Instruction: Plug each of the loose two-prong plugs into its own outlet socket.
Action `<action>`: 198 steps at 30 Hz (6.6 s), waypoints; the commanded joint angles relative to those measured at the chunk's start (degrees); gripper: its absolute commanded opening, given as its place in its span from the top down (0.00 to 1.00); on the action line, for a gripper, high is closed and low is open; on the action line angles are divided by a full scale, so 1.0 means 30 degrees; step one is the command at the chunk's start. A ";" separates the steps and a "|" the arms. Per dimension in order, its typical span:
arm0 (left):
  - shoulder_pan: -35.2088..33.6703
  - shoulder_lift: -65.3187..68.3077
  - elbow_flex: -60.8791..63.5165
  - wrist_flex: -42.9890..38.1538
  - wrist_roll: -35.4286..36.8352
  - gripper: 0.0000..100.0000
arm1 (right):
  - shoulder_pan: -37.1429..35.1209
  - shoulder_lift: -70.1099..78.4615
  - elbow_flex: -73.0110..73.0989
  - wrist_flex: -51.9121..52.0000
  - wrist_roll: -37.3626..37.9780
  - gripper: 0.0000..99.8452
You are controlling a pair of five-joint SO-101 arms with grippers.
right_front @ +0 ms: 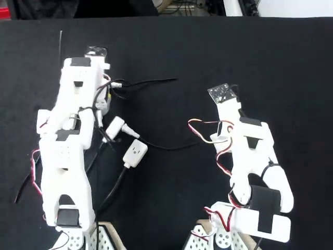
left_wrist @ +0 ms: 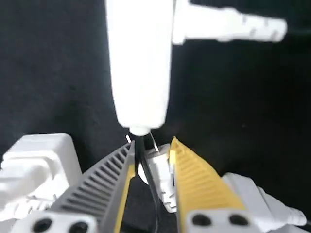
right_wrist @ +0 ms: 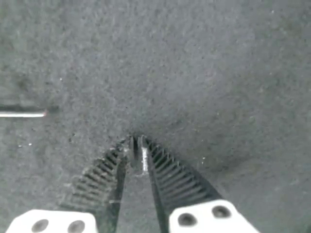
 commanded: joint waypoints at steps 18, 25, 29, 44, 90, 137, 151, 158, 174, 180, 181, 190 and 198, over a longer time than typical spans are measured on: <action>-0.0073 0.0147 -0.0396 0.4337 -0.3370 0.70 | 0.0498 0.0015 -0.0366 -0.0264 0.0176 0.98; -0.0161 0.0293 -0.0337 0.4161 -0.2901 0.93 | 0.0527 0.0015 -0.0366 -0.0264 0.0176 0.98; -0.0044 0.0293 -0.0308 0.5099 -0.2813 0.94 | 0.0527 0.0015 -0.0366 -0.0264 0.0176 0.98; -0.0015 -0.6007 0.4264 0.5158 -0.1758 0.97 | 0.0527 0.0015 -0.0366 -0.0264 0.0176 0.98; 1.1179 -2.3707 0.6608 0.0234 0.9172 0.92 | 0.3165 -0.0015 -0.1187 -0.0088 0.0000 0.98; -0.7634 -3.1385 3.3626 -1.3158 -0.4806 0.93 | -1.3011 0.3853 -0.9451 0.3429 0.1260 0.85; -0.7546 -3.1385 3.3978 -1.3685 -0.4835 0.93 | -1.2923 0.7487 -1.0007 0.1436 0.1348 0.93; -0.7546 -3.1385 3.4125 -1.3714 -0.4835 0.92 | -1.2425 0.7722 -1.0623 0.2462 0.1348 0.99; -0.7516 -3.1385 3.4125 -1.3744 -0.4835 0.92 | -1.2689 0.6315 -1.0476 0.1670 0.1231 0.99; -0.7516 -3.1385 3.4125 -1.3744 -0.5011 0.92 | -1.3861 0.8630 -1.1473 0.0850 0.0996 0.98; -0.7516 -3.1385 3.4125 -1.3744 -0.5421 0.93 | -1.3861 0.8630 -1.1853 0.1436 0.0527 0.95; -0.7516 -3.1385 3.4154 -1.3744 -0.5919 0.93 | -1.3363 0.5875 -1.1267 0.4396 0.1875 0.80; -0.7516 -3.1385 3.4154 -1.3744 -0.5949 0.93 | -1.1780 0.3531 -0.9304 0.4278 0.2872 0.81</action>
